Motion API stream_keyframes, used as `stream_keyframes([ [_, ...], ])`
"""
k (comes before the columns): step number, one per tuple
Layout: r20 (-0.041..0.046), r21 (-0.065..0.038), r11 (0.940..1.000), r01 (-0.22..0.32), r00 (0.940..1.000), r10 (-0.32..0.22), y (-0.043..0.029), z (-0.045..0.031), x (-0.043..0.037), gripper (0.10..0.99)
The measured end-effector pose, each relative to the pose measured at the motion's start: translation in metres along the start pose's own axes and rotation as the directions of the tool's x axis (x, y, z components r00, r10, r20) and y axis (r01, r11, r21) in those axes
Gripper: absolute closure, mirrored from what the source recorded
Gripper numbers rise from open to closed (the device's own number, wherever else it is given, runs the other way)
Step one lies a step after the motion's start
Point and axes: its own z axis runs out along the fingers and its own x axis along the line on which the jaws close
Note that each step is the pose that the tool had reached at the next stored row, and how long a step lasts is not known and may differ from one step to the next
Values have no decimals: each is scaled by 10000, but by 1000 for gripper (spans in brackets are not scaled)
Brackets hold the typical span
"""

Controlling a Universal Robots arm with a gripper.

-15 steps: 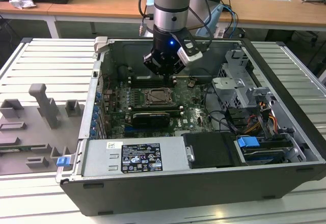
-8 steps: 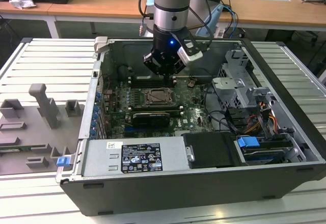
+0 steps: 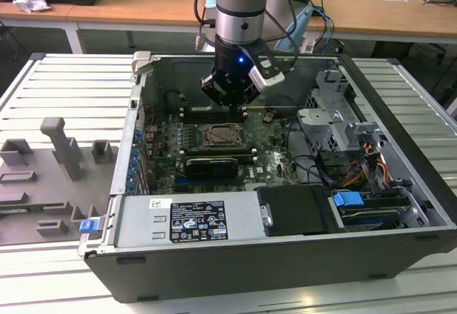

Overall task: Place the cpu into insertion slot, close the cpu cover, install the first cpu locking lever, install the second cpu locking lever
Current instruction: 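Install the second cpu locking lever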

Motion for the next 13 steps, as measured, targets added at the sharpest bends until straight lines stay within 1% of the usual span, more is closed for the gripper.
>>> stream_keyframes([
  [4,0,17,10000,3,10000,-3,-2,-54,-2,980],
  [5,1,20,10000,2,10000,-2,-4,-56,-2,980],
  [8,0,22,10000,2,10000,-2,-53,-55,3,980],
  [13,1,22,10000,2,10000,-2,-71,-53,4,980],
])
